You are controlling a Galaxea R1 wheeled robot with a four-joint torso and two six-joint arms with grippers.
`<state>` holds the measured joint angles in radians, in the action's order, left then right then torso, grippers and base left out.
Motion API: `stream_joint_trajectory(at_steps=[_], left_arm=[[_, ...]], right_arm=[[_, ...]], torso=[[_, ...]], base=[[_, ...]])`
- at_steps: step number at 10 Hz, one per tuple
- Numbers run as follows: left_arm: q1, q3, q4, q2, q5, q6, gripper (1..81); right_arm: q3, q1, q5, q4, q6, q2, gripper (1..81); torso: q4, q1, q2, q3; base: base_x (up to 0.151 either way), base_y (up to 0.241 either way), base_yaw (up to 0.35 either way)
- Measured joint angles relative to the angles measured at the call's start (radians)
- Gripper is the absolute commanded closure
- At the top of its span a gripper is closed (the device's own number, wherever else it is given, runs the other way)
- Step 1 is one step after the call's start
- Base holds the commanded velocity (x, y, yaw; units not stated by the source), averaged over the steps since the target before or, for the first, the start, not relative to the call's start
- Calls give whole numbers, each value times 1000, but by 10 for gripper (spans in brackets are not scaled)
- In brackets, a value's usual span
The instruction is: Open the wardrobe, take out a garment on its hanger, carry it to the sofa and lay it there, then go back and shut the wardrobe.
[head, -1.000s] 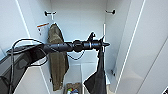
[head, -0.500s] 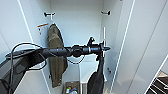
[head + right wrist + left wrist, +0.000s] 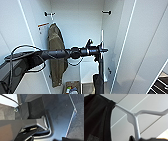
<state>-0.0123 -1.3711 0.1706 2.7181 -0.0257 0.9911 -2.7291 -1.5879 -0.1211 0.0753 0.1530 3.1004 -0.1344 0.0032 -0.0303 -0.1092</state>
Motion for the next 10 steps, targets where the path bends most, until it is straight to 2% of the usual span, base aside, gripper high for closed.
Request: stream_joint_trajectory(at_steps=[3, 8, 10], left_arm=[[38, 48, 27, -17, 23, -3, 811], [71, 85, 47, -51, 27, -3, 811], [87, 100, 58, -53, 50, -2, 811]], right_arm=[[0, 6, -1, 0, 0, 0, 10], [0, -1, -2, 0, 0, 0, 10], [0, -5, 2, 0, 0, 0, 10]], torso=[[0, 1, 0, 0], [0, 0, 0, 0], [0, 0, 0, 0]], base=[[-51, 0, 0], [-106, 0, 0], [-111, 0, 0]])
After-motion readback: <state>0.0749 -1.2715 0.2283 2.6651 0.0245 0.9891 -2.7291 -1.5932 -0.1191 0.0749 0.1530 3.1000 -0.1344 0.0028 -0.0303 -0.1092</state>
